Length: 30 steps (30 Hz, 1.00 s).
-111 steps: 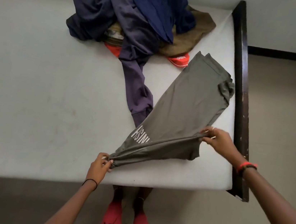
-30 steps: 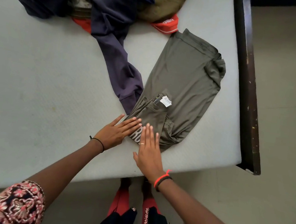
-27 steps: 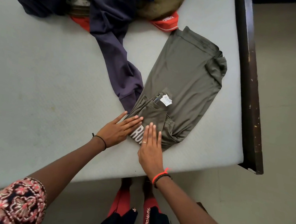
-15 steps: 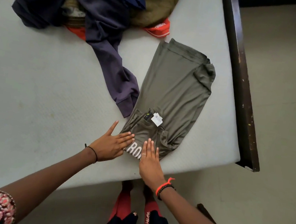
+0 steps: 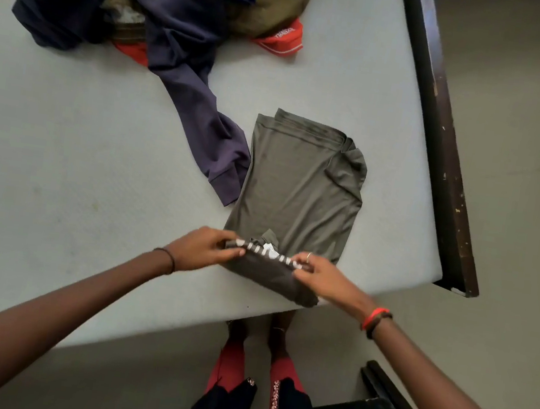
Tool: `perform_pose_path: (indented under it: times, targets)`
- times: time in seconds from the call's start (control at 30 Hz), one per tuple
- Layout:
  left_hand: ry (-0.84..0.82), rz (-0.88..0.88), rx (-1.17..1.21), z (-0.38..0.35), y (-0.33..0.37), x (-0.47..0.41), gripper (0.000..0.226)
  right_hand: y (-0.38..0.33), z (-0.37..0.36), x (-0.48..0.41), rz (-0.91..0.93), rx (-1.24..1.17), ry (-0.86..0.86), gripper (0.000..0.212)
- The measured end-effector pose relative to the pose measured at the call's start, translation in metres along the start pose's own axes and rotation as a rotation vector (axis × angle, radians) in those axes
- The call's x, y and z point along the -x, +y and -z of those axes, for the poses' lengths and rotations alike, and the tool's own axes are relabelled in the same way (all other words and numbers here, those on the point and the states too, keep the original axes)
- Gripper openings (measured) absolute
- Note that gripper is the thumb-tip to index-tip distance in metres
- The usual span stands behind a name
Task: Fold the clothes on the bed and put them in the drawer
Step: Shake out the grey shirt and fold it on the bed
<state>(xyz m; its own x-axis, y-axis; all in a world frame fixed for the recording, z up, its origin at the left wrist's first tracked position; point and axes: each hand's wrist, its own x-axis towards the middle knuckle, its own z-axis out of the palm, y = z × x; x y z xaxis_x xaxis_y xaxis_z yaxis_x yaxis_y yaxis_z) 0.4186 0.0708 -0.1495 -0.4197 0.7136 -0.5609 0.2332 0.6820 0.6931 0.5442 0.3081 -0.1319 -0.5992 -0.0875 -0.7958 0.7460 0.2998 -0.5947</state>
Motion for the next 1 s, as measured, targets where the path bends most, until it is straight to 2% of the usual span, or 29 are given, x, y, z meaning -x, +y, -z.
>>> perform_pose_path:
  times: [0.13, 0.27, 0.37, 0.43, 0.53, 0.6, 0.67, 0.77, 0.83, 0.9, 1.0]
  targets:
    - [0.124, 0.011, 0.072, 0.019, 0.019, -0.045, 0.033, 0.002, 0.045, -0.026, 0.042, -0.133, 0.115, 0.012]
    - [0.184, 0.115, -0.029, 0.024, 0.020, -0.091, 0.039, -0.003, 0.070, -0.056, 0.049, -0.174, 0.212, 0.009]
    - [0.188, 0.193, -0.085, 0.020, 0.016, -0.114, 0.029, 0.000, 0.080, -0.073, 0.021, -0.097, 0.263, 0.009]
    - [0.242, 0.194, -0.065, 0.022, 0.017, -0.122, 0.026, 0.003, 0.089, -0.079, -0.019, -0.143, 0.332, 0.007]
    - [0.365, 0.173, -0.033, 0.028, 0.020, -0.134, 0.022, 0.013, 0.106, -0.084, 0.000, -0.212, 0.593, 0.008]
    - [0.372, 0.182, 0.065, 0.027, 0.024, -0.145, 0.019, 0.020, 0.112, -0.082, 0.037, -0.129, 0.792, 0.005]
    - [0.342, 0.204, 0.184, 0.023, 0.034, -0.159, 0.018, 0.023, 0.114, -0.081, 0.090, -0.030, 0.885, 0.011]
    - [0.346, 0.209, 0.293, 0.014, 0.058, -0.190, 0.019, 0.019, 0.128, -0.092, 0.143, 0.020, 0.898, 0.026]
    - [0.324, 0.237, 0.374, 0.007, 0.076, -0.210, 0.015, 0.009, 0.144, -0.105, 0.139, -0.035, 0.880, 0.030]
    - [0.296, 0.287, 0.389, -0.002, 0.088, -0.228, 0.018, 0.002, 0.160, -0.117, 0.121, -0.114, 0.786, 0.036]
    - [0.321, 0.322, 0.256, -0.006, 0.099, -0.243, 0.030, -0.002, 0.178, -0.128, 0.108, -0.124, 0.635, 0.034]
